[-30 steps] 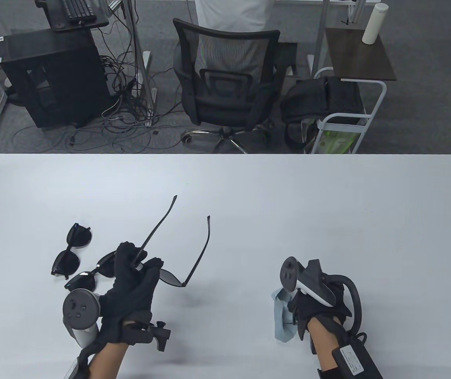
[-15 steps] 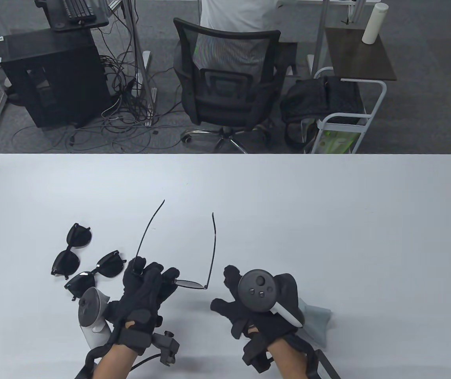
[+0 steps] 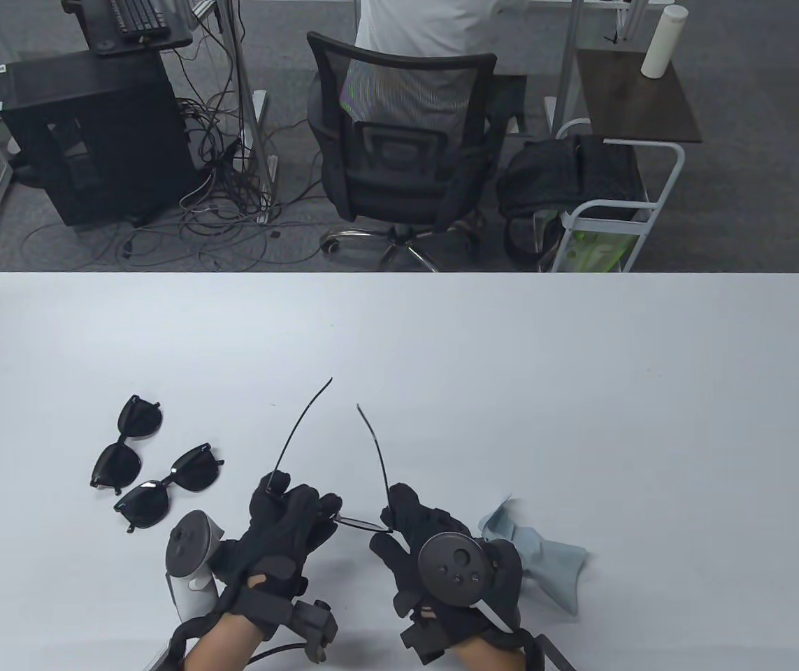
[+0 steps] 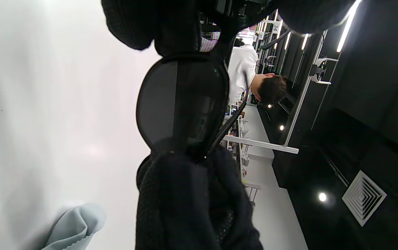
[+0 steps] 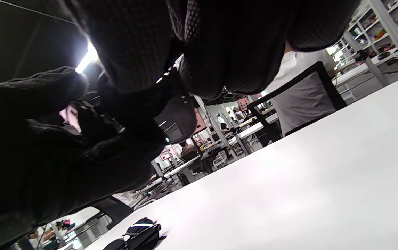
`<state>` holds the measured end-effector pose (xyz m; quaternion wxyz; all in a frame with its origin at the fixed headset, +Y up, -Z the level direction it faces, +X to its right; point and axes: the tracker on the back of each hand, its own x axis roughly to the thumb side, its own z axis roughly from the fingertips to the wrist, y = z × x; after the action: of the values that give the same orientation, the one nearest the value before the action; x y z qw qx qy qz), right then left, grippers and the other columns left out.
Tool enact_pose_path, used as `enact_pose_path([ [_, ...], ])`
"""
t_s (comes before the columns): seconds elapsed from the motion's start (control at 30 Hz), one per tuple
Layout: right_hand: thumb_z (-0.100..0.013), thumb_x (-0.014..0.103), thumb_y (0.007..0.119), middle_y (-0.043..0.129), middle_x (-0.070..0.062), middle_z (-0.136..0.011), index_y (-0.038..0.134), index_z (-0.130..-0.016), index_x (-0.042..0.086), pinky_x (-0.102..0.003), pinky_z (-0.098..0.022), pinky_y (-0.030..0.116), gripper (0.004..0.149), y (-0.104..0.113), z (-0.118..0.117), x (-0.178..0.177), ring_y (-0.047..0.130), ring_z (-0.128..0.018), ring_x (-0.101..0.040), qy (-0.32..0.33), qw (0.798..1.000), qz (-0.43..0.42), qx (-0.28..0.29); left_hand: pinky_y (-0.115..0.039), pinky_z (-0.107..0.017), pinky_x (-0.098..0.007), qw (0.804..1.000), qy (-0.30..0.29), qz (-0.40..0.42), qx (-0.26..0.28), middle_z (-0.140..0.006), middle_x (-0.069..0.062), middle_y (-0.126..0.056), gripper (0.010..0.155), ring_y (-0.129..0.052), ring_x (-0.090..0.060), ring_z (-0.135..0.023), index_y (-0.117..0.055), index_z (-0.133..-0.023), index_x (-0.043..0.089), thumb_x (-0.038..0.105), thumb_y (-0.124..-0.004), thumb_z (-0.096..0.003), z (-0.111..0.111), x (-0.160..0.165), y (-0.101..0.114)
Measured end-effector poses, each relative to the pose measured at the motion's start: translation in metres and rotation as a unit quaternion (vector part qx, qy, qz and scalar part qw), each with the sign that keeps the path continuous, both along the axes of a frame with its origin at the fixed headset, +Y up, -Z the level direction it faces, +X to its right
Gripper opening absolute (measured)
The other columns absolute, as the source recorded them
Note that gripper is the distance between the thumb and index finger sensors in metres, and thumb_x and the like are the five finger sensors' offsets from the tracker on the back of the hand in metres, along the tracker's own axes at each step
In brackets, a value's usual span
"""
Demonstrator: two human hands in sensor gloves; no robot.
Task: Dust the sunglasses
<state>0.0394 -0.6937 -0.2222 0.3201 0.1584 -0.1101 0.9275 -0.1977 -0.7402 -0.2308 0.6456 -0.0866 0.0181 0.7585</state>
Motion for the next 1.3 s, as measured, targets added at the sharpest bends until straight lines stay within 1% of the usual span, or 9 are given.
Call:
enact_pose_path([
  [0.27, -0.044, 0.035, 0.074, 0.087, -0.001, -0.076, 0.067, -0.088, 0.017, -0.055, -0.060, 0.066, 0.048, 0.002, 0.004, -0.001, 0.085, -0.076, -0.033, -0.005, 0.999, 0.006, 0.031, -0.075, -0.066, -0.042, 1.000, -0.009, 0.008, 0.011, -0.104, -0.016, -0.044, 0.098, -0.080, -0.024, -0.093, -0.005, -0.100, 0.008, 0.063, -0.068, -0.0482, -0.001, -0.001, -0.001],
  [0.4, -0.045, 0.035, 0.069, 0.084, -0.001, -0.078, 0.064, -0.088, 0.019, -0.056, -0.061, 0.063, 0.047, 0.002, 0.001, 0.011, 0.080, -0.079, -0.034, 0.012, 0.998, -0.058, -0.014, -0.068, -0.069, -0.047, 0.996, 0.022, -0.062, 0.066, -0.109, -0.016, -0.032, 0.100, -0.068, -0.032, -0.099, 0.001, -0.102, 0.022, 0.066, -0.070, -0.0464, -0.003, -0.009, 0.007],
  [0.47, -0.046, 0.034, 0.067, 0.081, -0.004, -0.082, 0.063, -0.089, 0.019, -0.059, -0.062, 0.059, 0.046, -0.001, -0.002, 0.014, 0.074, -0.082, -0.039, 0.032, 0.995, -0.086, -0.046, -0.064, -0.071, -0.049, 0.990, 0.016, -0.091, 0.107, -0.113, -0.011, -0.026, 0.091, -0.060, -0.034, -0.103, -0.008, -0.106, 0.036, 0.064, -0.070, -0.0468, -0.005, -0.012, 0.012],
  [0.53, -0.046, 0.033, 0.065, 0.075, -0.008, -0.087, 0.061, -0.089, 0.019, -0.062, -0.063, 0.054, 0.046, -0.004, -0.004, 0.015, 0.068, -0.085, -0.043, 0.047, 0.990, -0.112, -0.069, -0.064, -0.071, -0.049, 0.985, 0.002, -0.115, 0.128, -0.114, -0.009, -0.041, 0.078, -0.061, -0.033, -0.103, -0.035, -0.110, 0.032, 0.061, -0.070, -0.0473, -0.007, -0.012, 0.016],
  [0.67, -0.046, 0.034, 0.065, 0.049, -0.023, -0.100, 0.062, -0.089, 0.018, -0.066, -0.062, 0.040, 0.045, -0.008, -0.010, 0.021, 0.044, -0.089, -0.053, 0.060, 0.985, -0.138, -0.091, -0.065, -0.070, -0.050, 0.987, -0.005, -0.113, 0.117, -0.113, -0.011, -0.045, 0.079, -0.063, -0.036, -0.101, -0.039, -0.110, 0.024, 0.058, -0.072, -0.0472, -0.008, -0.012, 0.015],
  [0.93, -0.047, 0.038, 0.069, 0.046, -0.022, -0.103, 0.063, -0.089, 0.020, -0.065, -0.063, 0.039, 0.046, -0.013, -0.019, 0.030, 0.041, -0.090, -0.052, 0.051, 0.982, -0.155, -0.099, -0.081, -0.059, -0.045, 0.991, -0.008, -0.090, 0.102, -0.086, 0.003, -0.089, 0.057, -0.095, -0.023, -0.079, -0.073, -0.092, 0.024, 0.057, -0.077, -0.0447, -0.007, -0.010, 0.015],
  [1.07, -0.041, 0.049, 0.081, 0.046, -0.019, -0.106, 0.048, -0.099, 0.018, -0.066, -0.066, 0.044, 0.073, -0.004, -0.011, 0.025, 0.046, -0.093, -0.051, 0.030, 0.999, -0.017, 0.008, -0.082, -0.057, -0.045, 0.994, 0.008, -0.081, 0.076, -0.082, 0.003, -0.092, 0.053, -0.098, -0.023, -0.075, -0.077, -0.089, 0.024, 0.055, -0.078, -0.0452, -0.006, -0.010, 0.012],
  [1.17, -0.034, 0.059, 0.085, 0.048, -0.016, -0.109, 0.042, -0.103, 0.020, -0.067, -0.065, 0.056, 0.090, 0.005, 0.004, 0.008, 0.055, -0.094, -0.050, 0.018, 0.982, 0.151, 0.109, -0.082, -0.056, -0.045, 0.992, 0.029, -0.099, 0.070, -0.082, 0.003, -0.092, 0.053, -0.098, -0.023, -0.074, -0.076, -0.089, 0.024, 0.055, -0.077, -0.0455, -0.005, -0.012, 0.012],
  [1.3, -0.032, 0.054, 0.090, 0.063, -0.012, -0.103, 0.049, -0.101, 0.018, -0.061, -0.062, 0.067, 0.087, 0.007, 0.014, -0.020, 0.071, -0.088, -0.045, -0.004, 0.950, 0.266, 0.162, -0.082, -0.056, -0.045, 0.996, 0.033, -0.077, 0.044, -0.082, 0.001, -0.092, 0.053, -0.098, -0.024, -0.074, -0.077, -0.089, 0.022, 0.054, -0.077, -0.0458, -0.005, -0.013, 0.010],
])
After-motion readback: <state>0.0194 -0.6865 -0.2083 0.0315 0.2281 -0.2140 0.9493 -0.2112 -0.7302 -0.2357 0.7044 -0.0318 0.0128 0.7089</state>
